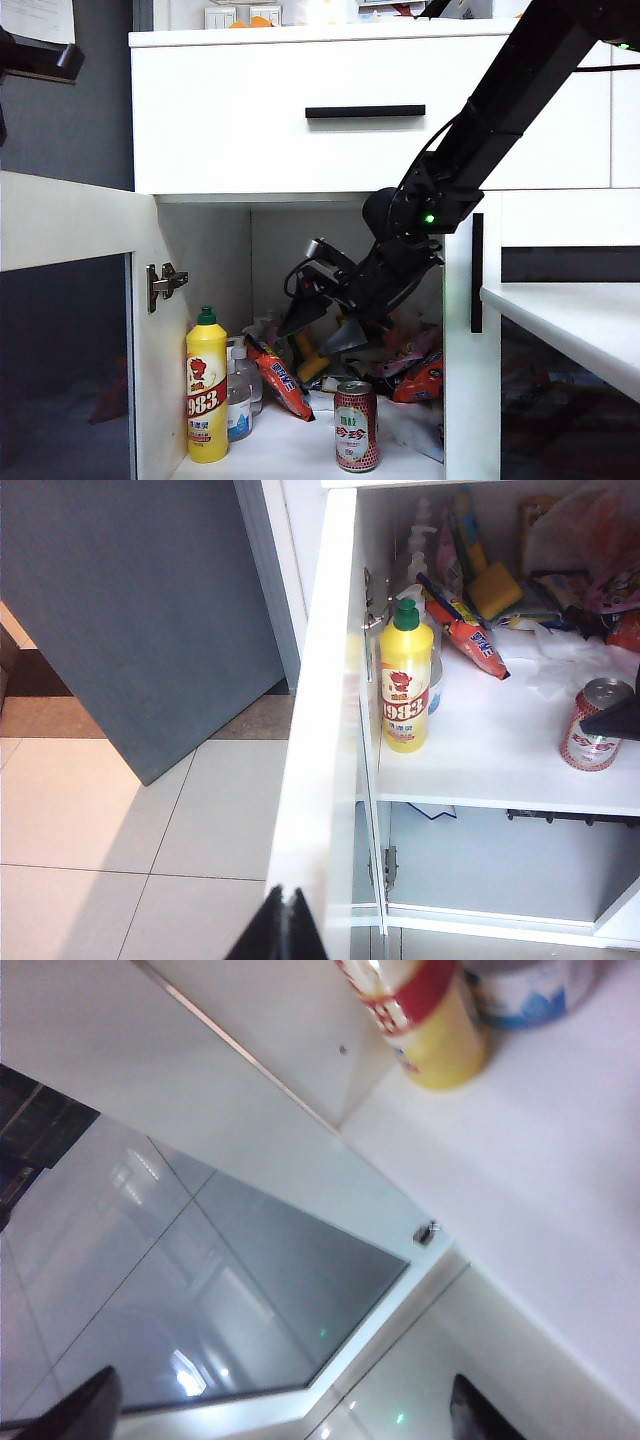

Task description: Open the left door of the white cabinet, pick up a can of beverage from the table on the right, place it inside the cabinet, and finally close the cabinet door.

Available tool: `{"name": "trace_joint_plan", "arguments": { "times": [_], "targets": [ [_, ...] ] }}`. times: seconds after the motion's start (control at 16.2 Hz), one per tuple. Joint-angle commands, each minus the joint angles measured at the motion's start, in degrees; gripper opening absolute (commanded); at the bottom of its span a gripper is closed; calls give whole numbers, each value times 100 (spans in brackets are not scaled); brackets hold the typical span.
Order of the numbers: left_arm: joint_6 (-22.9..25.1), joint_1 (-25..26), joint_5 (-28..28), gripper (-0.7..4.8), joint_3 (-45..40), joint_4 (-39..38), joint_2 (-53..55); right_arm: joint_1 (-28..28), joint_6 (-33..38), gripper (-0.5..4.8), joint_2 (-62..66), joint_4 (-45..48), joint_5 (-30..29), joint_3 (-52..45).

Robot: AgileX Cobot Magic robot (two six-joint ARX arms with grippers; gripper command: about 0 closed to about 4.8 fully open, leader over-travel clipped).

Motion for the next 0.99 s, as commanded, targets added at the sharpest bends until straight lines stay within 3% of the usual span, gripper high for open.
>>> {"name": "trace_joint_plan", "arguments": {
  "times": [0.06, 0.25, 0.49, 0.74, 0.99],
  "targets": [
    [-13, -2, -31, -6, 7, 33, -15, 33, 17, 424, -197, 59, 81, 83],
    [-15, -2, -28, -6, 7, 33, -15, 153, -13, 424, -199, -216, 70, 83],
    [-17, -2, -28, -6, 7, 31, -15, 326, 181, 423, -195, -225, -433, 83],
    [-15, -4, -31, -6, 7, 0, -15, 522, 240, 423, -197, -59, -361, 83],
    [-15, -4, -31, -6, 7, -11, -15, 737, 485, 423, -199, 155, -822, 83]
  ]
}}
